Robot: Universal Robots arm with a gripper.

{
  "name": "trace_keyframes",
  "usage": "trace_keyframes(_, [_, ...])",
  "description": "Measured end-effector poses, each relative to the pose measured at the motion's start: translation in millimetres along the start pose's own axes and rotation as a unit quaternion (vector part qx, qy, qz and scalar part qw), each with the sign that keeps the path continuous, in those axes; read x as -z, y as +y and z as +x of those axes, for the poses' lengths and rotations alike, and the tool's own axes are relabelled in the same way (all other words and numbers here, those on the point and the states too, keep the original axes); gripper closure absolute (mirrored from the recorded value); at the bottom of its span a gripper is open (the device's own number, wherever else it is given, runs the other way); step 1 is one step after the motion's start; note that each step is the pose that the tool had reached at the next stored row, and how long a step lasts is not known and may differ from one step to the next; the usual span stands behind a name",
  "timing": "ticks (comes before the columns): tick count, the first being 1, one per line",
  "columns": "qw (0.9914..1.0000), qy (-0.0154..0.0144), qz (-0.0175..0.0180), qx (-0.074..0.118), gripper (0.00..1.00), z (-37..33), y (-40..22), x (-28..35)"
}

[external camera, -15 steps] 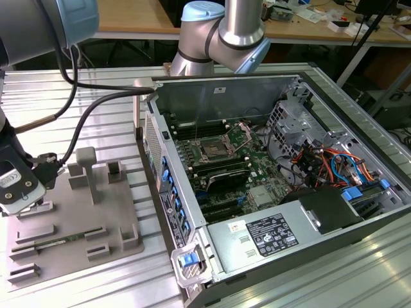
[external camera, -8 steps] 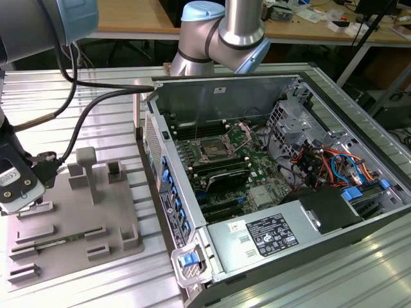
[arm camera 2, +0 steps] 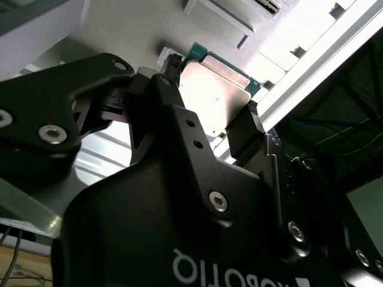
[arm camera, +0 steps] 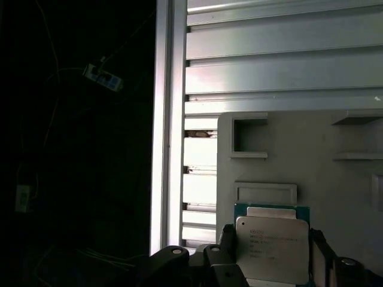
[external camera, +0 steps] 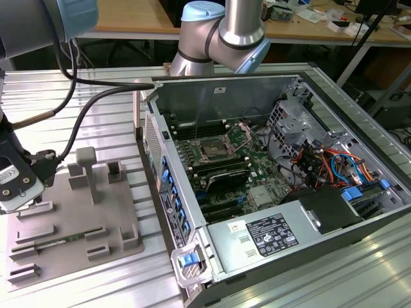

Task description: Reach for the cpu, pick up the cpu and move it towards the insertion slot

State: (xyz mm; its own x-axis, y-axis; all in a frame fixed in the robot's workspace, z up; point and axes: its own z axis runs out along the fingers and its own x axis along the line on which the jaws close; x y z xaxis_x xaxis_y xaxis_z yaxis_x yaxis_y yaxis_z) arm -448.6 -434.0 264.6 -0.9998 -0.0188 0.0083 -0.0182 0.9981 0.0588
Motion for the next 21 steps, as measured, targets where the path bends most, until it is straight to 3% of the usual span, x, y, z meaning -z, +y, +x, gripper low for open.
trace_keyframes(21, [1.0, 0.0, 0.0, 0.0, 0.45, 0.1, 0.7, 11.4])
